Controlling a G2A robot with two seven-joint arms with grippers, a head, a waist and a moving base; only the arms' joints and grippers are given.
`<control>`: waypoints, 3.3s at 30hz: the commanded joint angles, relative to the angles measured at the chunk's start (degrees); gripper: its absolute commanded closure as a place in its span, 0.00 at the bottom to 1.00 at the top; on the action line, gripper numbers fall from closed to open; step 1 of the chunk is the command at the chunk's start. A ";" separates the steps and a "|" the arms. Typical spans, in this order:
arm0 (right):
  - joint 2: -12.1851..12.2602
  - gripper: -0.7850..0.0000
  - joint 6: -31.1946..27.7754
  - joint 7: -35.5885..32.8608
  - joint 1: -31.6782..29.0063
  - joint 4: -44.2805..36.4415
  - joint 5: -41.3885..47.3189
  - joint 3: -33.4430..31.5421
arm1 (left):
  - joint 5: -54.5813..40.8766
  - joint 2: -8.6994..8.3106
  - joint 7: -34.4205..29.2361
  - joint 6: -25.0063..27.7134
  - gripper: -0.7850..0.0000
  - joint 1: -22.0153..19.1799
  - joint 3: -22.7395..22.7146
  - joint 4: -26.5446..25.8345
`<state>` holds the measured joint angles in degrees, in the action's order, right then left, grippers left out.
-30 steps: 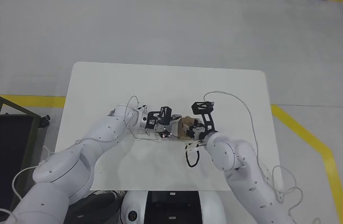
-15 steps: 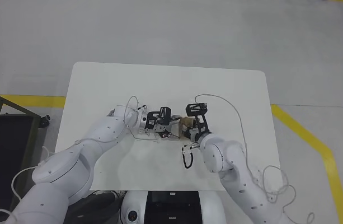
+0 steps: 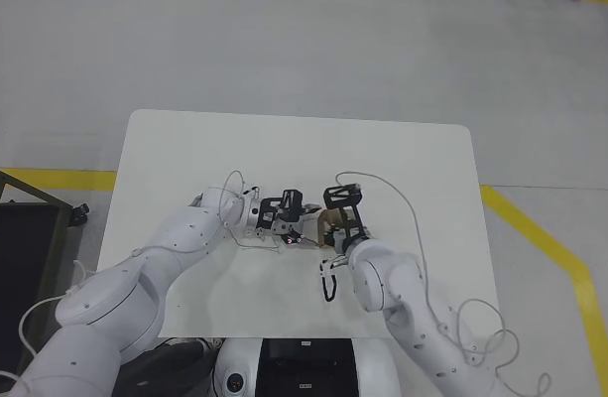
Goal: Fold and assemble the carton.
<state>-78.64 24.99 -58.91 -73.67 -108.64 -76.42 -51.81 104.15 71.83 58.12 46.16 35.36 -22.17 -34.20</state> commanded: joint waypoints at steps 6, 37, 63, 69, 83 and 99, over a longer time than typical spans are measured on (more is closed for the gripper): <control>-0.30 0.65 0.04 -1.23 -0.43 0.27 -1.82 0.17 | 0.01 -0.17 -0.03 0.03 0.25 0.17 0.15 -0.53; -2.47 0.74 -1.23 -6.18 1.00 2.07 -10.30 1.68 | -1.37 -1.13 0.57 -0.56 0.26 0.37 1.01 -1.72; -4.50 0.73 -2.52 -7.82 0.74 3.22 -13.78 1.81 | -2.99 -2.14 1.22 -1.22 0.25 0.32 2.50 -2.25; -4.52 0.67 -3.01 -8.22 -0.84 0.04 -15.03 0.31 | -3.11 -2.25 1.23 -1.22 0.26 0.22 2.82 -2.49; -5.16 0.74 -4.48 -7.67 -1.82 -0.77 -14.82 -1.47 | -3.49 -2.26 1.18 -1.18 0.26 0.13 3.32 -2.35; -6.12 0.84 -5.65 -9.03 -1.53 0.92 -17.31 -1.13 | -3.84 -2.23 1.44 -1.44 0.25 -0.06 3.83 -2.26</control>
<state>-84.67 19.40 -67.86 -75.37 -108.07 -93.56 -53.12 100.31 69.61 59.46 44.82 35.31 -18.38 -36.44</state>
